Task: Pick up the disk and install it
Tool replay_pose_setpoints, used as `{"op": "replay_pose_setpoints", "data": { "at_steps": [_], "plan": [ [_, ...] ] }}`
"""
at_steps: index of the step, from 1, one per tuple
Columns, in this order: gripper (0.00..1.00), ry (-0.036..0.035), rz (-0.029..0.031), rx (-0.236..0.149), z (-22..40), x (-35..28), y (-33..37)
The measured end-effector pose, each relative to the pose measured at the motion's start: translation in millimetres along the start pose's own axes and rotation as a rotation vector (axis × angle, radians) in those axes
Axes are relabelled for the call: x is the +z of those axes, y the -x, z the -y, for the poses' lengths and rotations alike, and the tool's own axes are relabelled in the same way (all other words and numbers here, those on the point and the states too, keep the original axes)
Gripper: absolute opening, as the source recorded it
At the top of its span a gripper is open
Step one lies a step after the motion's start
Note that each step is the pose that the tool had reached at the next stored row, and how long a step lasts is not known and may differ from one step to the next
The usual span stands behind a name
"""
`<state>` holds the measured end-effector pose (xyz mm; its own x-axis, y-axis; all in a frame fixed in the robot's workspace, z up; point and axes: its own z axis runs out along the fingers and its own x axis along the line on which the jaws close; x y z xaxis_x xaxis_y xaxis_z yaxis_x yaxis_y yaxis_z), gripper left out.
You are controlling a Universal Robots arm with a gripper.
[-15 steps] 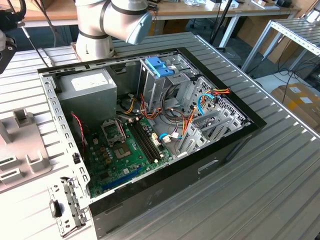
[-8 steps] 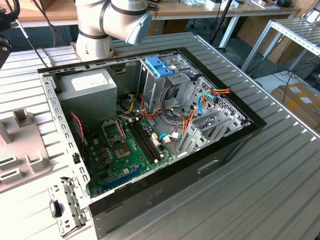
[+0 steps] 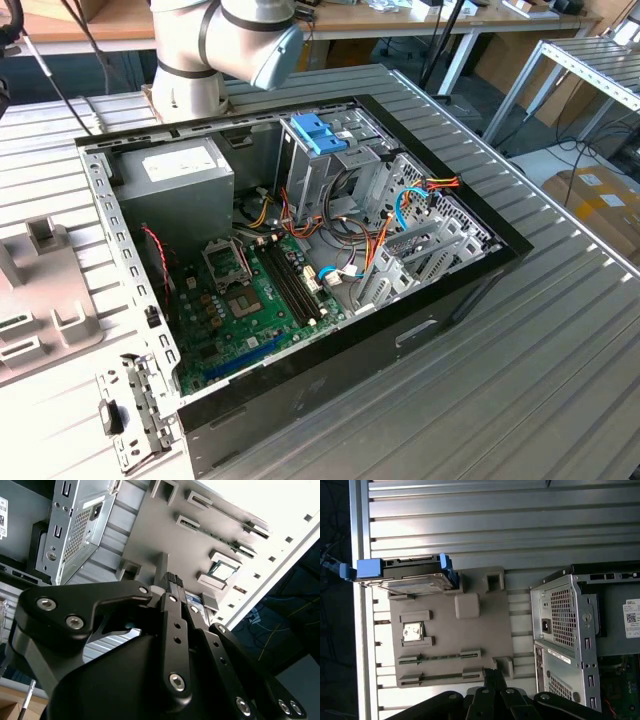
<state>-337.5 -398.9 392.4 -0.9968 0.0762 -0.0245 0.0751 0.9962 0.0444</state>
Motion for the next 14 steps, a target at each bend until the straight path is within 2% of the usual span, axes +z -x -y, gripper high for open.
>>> {"op": "replay_pose_setpoints", "data": {
  "at_steps": [14],
  "plan": [
    [0.11,0.0000,0.0000,0.000,1.0,-0.1,-13.0]
  ]
}}
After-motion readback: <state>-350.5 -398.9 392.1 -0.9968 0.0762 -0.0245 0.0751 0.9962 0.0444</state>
